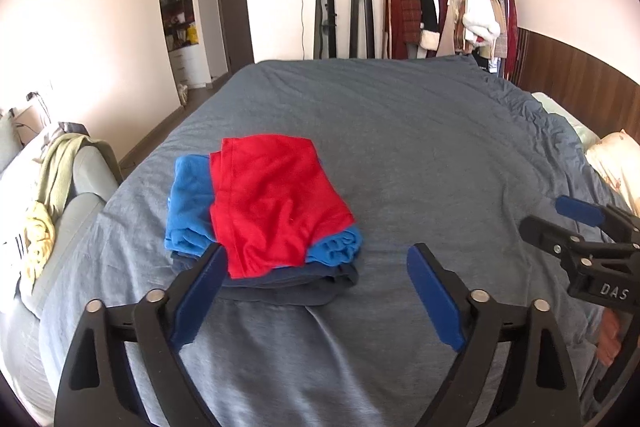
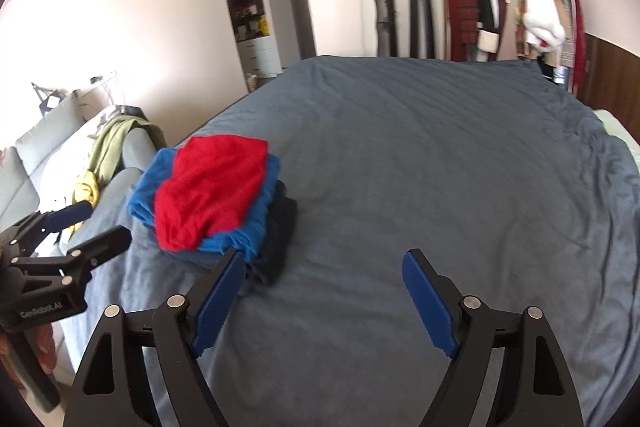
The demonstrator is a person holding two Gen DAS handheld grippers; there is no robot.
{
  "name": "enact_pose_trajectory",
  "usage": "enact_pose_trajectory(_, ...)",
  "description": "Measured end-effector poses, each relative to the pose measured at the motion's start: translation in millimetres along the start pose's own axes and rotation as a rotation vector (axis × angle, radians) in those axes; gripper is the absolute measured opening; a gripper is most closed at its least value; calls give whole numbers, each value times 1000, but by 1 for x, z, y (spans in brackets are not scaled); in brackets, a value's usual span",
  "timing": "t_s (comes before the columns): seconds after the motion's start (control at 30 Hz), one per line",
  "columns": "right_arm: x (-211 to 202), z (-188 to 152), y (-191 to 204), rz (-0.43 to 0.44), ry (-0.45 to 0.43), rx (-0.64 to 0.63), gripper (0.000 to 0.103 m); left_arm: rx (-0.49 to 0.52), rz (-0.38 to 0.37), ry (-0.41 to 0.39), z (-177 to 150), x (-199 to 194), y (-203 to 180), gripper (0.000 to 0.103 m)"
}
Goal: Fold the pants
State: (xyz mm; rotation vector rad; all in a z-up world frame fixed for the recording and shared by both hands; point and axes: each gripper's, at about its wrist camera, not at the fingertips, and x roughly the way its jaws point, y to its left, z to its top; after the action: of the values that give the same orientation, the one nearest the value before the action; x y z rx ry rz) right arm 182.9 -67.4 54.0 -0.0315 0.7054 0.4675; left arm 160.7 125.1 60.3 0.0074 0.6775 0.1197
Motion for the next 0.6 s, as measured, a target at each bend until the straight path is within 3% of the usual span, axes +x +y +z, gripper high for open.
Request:
enact_pose_trajectory(0.3, -19, -53, -29, -36, -64, -14, 88, 9, 20, -91, -55, -4, -33, 100)
enact_pose_trajectory(0.6, -28, -110, -46, -42, -134, 7, 88, -75, 33, -121, -107, -16, -42, 100)
